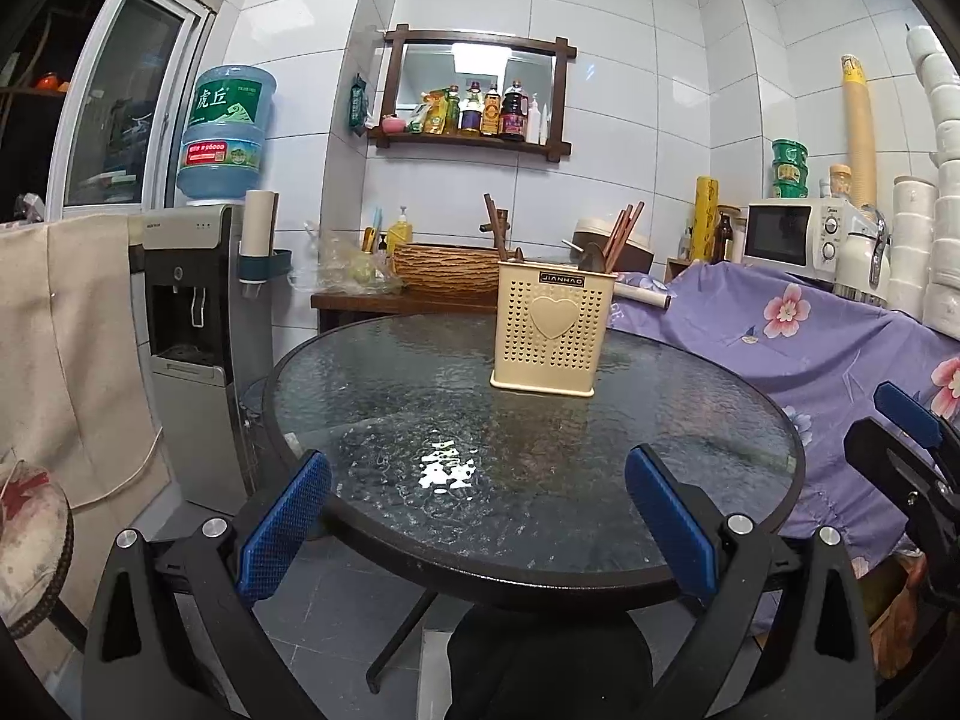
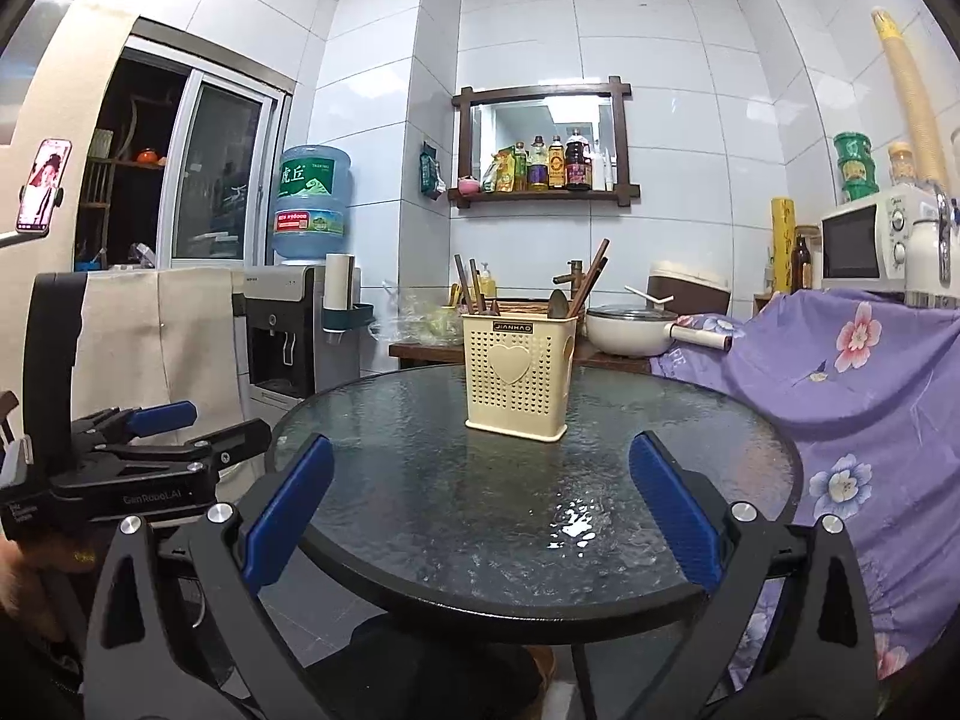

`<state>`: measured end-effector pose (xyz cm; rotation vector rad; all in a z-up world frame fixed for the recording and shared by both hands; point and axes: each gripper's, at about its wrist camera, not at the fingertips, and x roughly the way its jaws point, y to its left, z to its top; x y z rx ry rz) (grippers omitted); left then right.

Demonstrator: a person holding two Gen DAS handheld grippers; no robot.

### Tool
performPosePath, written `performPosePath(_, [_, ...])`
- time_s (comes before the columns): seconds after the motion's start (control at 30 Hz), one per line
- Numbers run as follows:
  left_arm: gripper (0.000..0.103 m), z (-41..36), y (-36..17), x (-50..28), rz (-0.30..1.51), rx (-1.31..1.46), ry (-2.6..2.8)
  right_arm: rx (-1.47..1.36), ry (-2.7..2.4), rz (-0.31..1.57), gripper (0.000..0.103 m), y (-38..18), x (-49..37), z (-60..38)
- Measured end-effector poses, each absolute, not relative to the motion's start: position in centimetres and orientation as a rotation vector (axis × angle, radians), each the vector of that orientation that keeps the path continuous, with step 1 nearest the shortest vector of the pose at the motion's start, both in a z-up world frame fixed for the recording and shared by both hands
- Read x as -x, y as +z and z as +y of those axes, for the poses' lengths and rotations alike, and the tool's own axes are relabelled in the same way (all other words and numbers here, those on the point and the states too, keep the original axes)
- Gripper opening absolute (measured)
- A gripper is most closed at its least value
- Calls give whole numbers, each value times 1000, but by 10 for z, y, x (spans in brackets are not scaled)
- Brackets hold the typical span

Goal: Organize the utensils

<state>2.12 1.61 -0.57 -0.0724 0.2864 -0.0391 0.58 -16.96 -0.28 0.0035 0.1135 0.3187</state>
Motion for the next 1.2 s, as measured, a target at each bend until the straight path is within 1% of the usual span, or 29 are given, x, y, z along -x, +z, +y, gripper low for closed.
performPosePath(1.2, [97,20,-10,-20,314,100,-23,-15,329,144,97,-6,-6,-171])
